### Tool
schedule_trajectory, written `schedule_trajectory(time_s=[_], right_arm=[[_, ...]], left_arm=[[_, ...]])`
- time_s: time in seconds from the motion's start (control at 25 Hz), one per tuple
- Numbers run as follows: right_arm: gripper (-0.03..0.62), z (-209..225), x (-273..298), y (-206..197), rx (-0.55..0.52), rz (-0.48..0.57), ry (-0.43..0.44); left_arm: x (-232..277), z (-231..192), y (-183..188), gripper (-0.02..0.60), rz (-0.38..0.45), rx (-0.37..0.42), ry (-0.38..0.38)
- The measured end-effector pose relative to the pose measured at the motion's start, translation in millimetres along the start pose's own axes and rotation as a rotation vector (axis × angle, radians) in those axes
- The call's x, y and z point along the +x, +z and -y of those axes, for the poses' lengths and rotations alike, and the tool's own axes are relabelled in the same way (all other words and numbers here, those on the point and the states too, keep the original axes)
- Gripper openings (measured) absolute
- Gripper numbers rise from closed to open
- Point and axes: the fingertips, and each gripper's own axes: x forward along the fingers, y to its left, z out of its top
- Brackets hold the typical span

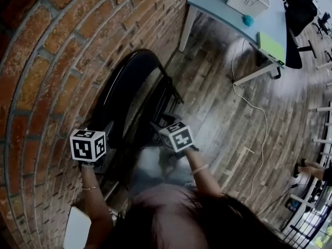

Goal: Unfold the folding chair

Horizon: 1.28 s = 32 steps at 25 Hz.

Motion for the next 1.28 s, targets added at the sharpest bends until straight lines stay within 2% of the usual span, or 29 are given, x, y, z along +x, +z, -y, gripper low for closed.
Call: schedule_trajectory(time_s=[0.4,0.64,0.84,0.96,1.28], right_arm=[[0.202,20.9,16.2,-21.5,0.148,-0.022,0.017],[0.202,22.0,25.6,-24.9,0.167,-0.018,0.039],[0.202,28.2,34.7,-37.2,0.261,-0.023,0.076],[0.202,34.8,39.2,-47.0,0.313,-0.030,0.070],[0.202,48.0,48.1,-52.5,0.369,-0.012,0.076]], left_arm=[[2.8,11.1,-4.6,0.141,-0.053,0.022,-0.065],[4.4,28.4,-8.6,0.116,-0.092,0.043,-0.132],[7.5,39.0,-11.1,0.095,-0.133,0.063,-0.167],[9.0,42.0,-13.1,0.087,-0.155,0.073,-0.178],[11.2,54.8,-13.3,0.080,-0.168,0.082,-0.170]])
